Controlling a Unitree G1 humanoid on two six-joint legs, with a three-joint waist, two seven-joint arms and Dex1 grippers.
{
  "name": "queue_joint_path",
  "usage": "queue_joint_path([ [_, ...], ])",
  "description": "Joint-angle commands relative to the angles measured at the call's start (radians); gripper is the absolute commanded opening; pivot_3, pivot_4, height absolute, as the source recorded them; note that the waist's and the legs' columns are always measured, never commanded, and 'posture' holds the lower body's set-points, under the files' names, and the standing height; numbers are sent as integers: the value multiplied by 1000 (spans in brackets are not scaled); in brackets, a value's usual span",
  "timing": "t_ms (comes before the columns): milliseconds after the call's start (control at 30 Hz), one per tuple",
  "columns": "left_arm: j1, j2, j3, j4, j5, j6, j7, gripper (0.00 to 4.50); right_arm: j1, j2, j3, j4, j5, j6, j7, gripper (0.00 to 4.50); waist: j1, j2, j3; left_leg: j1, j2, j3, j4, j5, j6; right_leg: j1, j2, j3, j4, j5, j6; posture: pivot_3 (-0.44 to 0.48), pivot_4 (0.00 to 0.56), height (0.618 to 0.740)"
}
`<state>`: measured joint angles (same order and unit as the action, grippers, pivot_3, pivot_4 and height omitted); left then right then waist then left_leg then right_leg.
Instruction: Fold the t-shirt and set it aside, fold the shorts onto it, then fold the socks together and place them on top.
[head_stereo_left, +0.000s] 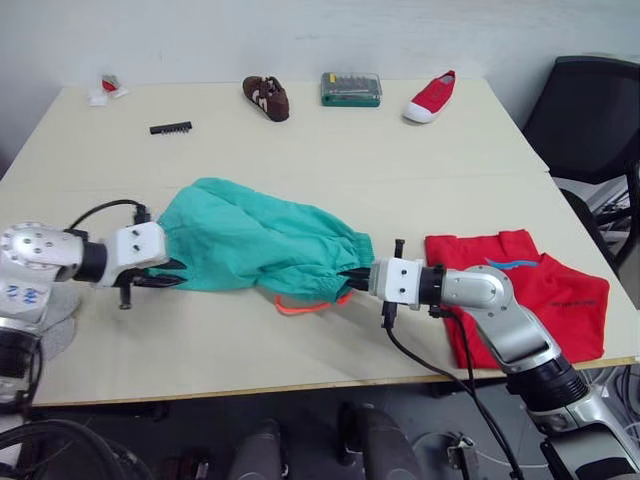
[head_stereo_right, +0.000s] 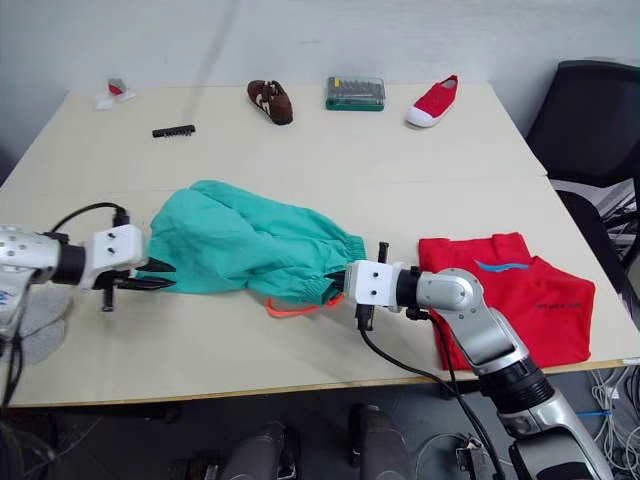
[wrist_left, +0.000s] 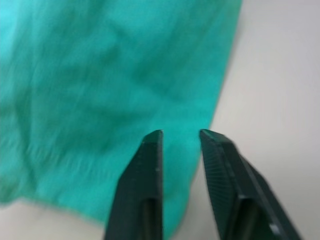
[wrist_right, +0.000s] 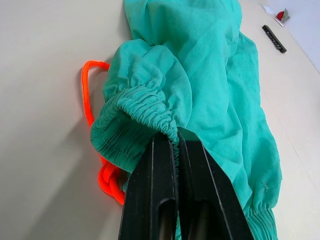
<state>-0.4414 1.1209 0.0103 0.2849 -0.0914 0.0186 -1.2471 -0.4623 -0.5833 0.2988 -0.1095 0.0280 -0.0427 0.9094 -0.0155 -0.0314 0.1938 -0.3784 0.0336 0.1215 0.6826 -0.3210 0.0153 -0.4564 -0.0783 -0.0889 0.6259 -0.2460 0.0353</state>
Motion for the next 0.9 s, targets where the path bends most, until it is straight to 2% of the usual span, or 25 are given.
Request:
queue_joint_path([
  [33,68,59,58,9,30,-95,23,2497,-17,1,-35,-17,14,-19,3,0,-3,0,0,0,0,0,0,0,0,0,0,0,0,0,0,0,150,740],
  [233,52,41,24,104,120,-212,125,4309,-28,13,-24,-9,12,-24,10,0,-1,0,0,1,0,0,0,-1,2,0,-1,0,0,0,0,0,150,740],
  [567,-105,-88,-81,294,243,-352,231,4309,-39,32,-26,-17,14,-7,12,0,11,0,0,3,-1,2,0,0,0,1,-1,-1,2,0,0,0,150,740],
  [700,-131,-109,-91,345,245,-372,221,3401,-27,32,-50,-52,59,39,18,0,15,1,0,8,-1,1,0,-1,2,6,-1,-2,2,0,0,0,150,740],
  [900,-157,-119,-66,351,174,-320,145,1531,-36,22,-111,-117,197,154,56,0,14,1,0,8,0,-1,0,-3,5,8,-2,-2,2,0,0,0,150,740],
])
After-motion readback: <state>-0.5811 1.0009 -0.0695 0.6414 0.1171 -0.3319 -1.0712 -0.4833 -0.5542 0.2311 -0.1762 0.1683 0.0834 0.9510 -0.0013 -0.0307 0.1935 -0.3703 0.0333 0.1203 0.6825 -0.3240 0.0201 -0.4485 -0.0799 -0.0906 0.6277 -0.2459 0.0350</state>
